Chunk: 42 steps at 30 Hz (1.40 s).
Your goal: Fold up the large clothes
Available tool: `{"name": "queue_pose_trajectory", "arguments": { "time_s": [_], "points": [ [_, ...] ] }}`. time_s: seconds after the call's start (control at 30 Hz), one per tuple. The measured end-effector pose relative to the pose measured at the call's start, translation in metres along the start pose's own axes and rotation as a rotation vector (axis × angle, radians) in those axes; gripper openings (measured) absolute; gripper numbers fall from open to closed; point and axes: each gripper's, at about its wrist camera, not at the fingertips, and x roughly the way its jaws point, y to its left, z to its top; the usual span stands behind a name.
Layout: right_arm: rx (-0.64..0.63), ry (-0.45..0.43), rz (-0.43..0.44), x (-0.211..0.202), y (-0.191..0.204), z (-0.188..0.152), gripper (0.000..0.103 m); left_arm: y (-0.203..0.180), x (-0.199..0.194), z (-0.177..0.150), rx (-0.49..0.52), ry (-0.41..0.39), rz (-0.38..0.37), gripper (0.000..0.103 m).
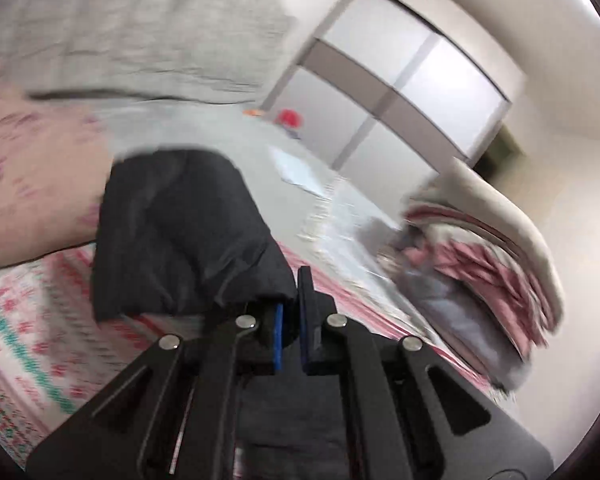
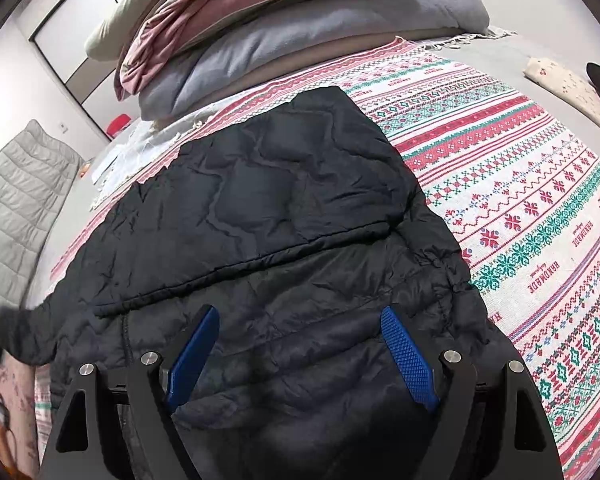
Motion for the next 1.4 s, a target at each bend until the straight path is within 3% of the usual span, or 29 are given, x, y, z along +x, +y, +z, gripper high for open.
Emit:
{"name": "queue_pose_trajectory", "arguments": {
  "time_s": [0.17,0.37,0.5,0.57,0.63,0.67,0.7,0.73,0.83,0.9,1.13,1.17,1.27,1.4],
  "points": [
    [-0.027,-0.005,0.002,-0.001,0.007,-0.001,0.085,-0.071,0.008,-0.028,0.143,0.038,-0.126,0.007],
    [-0.018,0.001,0.010,-0.001,0.008,-0.001,0.085,-0.130,0.036,-0.080,0.264,0.150,-0.227,0.007],
    [-0.029,-0.010,0.014,-0.004,0.011,-0.001,0.085,-0.155,0.057,-0.130,0.339,0.267,-0.292,0.007],
    [-0.038,-0.013,0.013,-0.004,0.012,-0.001,0.085,-0.166,0.068,-0.154,0.402,0.360,-0.324,0.013],
    [-0.040,-0.021,0.023,-0.005,0.014,-0.001,0.085,-0.174,0.079,-0.178,0.506,0.439,-0.288,0.036],
    [-0.038,-0.033,0.038,-0.007,0.015,-0.001,0.085,-0.176,0.079,-0.186,0.556,0.441,-0.245,0.045],
    [-0.037,-0.042,0.055,-0.008,0.016,-0.001,0.085,-0.175,0.076,-0.192,0.596,0.422,-0.197,0.061],
    [-0.036,-0.046,0.069,-0.009,0.018,-0.001,0.085,-0.173,0.073,-0.193,0.609,0.401,-0.182,0.067],
    [-0.049,-0.068,0.110,-0.014,0.023,0.000,0.085,-0.156,0.063,-0.183,0.586,0.373,-0.165,0.068],
    [-0.064,-0.077,0.135,-0.016,0.028,0.000,0.085,-0.134,0.058,-0.170,0.561,0.356,-0.108,0.068],
    [-0.074,-0.013,0.382,-0.010,0.065,0.003,0.085,-0.067,0.056,-0.130,0.430,0.279,0.024,0.068],
    [-0.095,0.009,0.397,-0.004,0.079,0.007,0.085,-0.057,0.055,-0.120,0.390,0.263,0.043,0.068],
    [-0.134,0.070,0.435,0.022,0.115,0.021,0.084,-0.041,0.058,-0.108,0.307,0.248,0.008,0.067],
    [-0.089,0.068,0.425,0.069,0.144,0.039,0.079,-0.032,0.069,-0.108,0.296,0.231,0.043,0.061]
  ]
}}
